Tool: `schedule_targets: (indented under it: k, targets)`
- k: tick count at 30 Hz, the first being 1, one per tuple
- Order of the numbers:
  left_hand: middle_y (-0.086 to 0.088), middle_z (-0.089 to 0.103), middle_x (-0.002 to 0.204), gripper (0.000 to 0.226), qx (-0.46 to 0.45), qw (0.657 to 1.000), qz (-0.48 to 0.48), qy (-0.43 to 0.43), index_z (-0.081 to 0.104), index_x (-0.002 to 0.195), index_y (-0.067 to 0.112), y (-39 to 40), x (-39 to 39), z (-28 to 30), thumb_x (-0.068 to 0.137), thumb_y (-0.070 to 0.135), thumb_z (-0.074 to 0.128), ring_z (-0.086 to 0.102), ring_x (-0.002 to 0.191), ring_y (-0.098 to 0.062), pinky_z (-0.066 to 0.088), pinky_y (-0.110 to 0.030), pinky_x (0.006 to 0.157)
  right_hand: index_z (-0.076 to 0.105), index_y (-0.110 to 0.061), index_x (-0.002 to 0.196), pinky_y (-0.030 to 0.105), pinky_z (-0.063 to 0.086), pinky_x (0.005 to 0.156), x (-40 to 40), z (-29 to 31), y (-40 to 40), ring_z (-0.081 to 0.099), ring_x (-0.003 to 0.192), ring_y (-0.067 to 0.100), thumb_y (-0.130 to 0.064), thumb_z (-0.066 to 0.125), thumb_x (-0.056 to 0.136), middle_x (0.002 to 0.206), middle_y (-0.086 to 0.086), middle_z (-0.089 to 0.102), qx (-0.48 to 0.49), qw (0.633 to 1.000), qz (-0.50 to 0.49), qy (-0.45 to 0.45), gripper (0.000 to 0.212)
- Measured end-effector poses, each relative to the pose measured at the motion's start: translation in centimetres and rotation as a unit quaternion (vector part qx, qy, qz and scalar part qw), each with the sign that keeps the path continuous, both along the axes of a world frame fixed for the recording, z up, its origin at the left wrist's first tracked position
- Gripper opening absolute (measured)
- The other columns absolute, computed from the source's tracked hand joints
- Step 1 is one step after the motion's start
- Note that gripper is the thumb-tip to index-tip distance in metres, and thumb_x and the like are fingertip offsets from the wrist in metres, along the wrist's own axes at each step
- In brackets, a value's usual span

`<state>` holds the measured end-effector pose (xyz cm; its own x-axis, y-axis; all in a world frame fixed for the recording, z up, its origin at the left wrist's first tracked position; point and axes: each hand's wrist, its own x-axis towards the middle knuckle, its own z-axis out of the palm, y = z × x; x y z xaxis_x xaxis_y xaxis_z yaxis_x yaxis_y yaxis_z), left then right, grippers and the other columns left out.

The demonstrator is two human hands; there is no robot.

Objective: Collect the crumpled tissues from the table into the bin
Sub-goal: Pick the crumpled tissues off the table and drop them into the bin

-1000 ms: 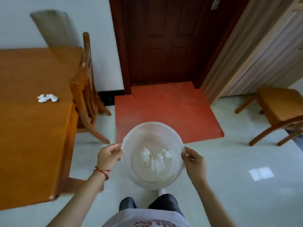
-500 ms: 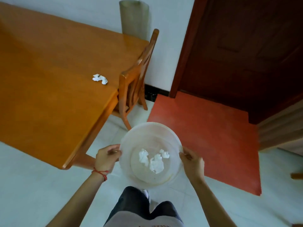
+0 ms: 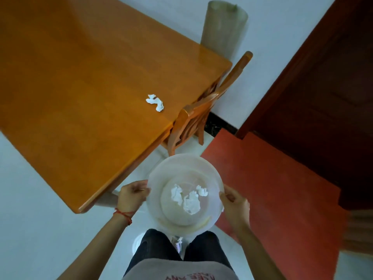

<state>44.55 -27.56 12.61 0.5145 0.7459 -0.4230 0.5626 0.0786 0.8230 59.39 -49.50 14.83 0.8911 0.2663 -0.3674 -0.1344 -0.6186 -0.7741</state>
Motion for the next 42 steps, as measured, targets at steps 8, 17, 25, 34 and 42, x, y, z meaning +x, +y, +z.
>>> schedule_targets:
  k: [8, 17, 25, 34, 42]
  targets:
    - [-0.011, 0.066, 0.090, 0.020, -0.013, 0.996, 0.077, 0.031, 0.067, 0.100, -0.001, 0.7, 1.0, -0.3, 0.081, 0.001, 0.061, 0.063, 0.078, -0.030, 0.053, -0.044, 0.085, 0.060, -0.058, 0.065, 0.025, 0.046, 0.059, 5.0, -0.3, 3.8, 0.058, 0.059, 0.015, -0.014, 0.056, 0.081, 0.066, 0.000, 0.070, -0.003, 0.994, 0.110, 0.016, 0.048]
    - [-0.012, 0.069, 0.094, 0.021, -0.006, 0.977, 0.200, 0.077, 0.069, 0.100, 0.007, -0.8, 2.8, -0.6, 0.080, 0.008, 0.064, 0.064, 0.085, -0.031, 0.053, -0.049, 0.088, 0.068, -0.028, 0.104, 0.012, 0.044, 0.057, 11.5, -2.6, 8.1, 0.062, 0.066, -0.001, -0.013, 0.059, 0.081, 0.068, -0.010, 0.064, -0.005, 0.975, 0.219, 0.042, 0.028]
    - [-0.016, 0.069, 0.105, 0.023, -0.035, 0.956, 0.280, 0.079, 0.068, 0.102, 0.007, -1.5, 4.2, -1.2, 0.079, 0.009, 0.065, 0.064, 0.086, -0.032, 0.052, -0.053, 0.090, 0.067, -0.014, 0.105, 0.021, 0.043, 0.063, 14.0, -3.4, 10.4, 0.061, 0.072, 0.011, -0.004, 0.060, 0.081, 0.084, -0.007, 0.065, 0.010, 0.961, 0.277, 0.026, 0.027]
    - [-0.017, 0.068, 0.109, 0.024, -0.049, 0.948, 0.304, 0.084, 0.067, 0.104, 0.004, -0.4, 4.9, -2.2, 0.081, 0.008, 0.063, 0.062, 0.088, -0.032, 0.050, -0.055, 0.091, 0.067, -0.015, 0.106, 0.020, 0.048, 0.064, 14.3, -4.7, 12.6, 0.061, 0.073, 0.016, -0.004, 0.059, 0.081, 0.080, -0.004, 0.064, -0.003, 0.960, 0.280, 0.013, 0.029]
    - [-0.016, 0.067, 0.110, 0.025, -0.046, 0.946, 0.310, 0.080, 0.066, 0.106, 0.004, -0.8, 4.9, -2.9, 0.082, 0.008, 0.061, 0.060, 0.082, -0.027, 0.050, -0.052, 0.090, 0.065, -0.017, 0.110, 0.022, 0.041, 0.066, 14.5, -5.1, 13.1, 0.062, 0.076, 0.019, -0.006, 0.059, 0.082, 0.092, 0.007, 0.071, -0.030, 0.955, 0.297, -0.006, 0.031]
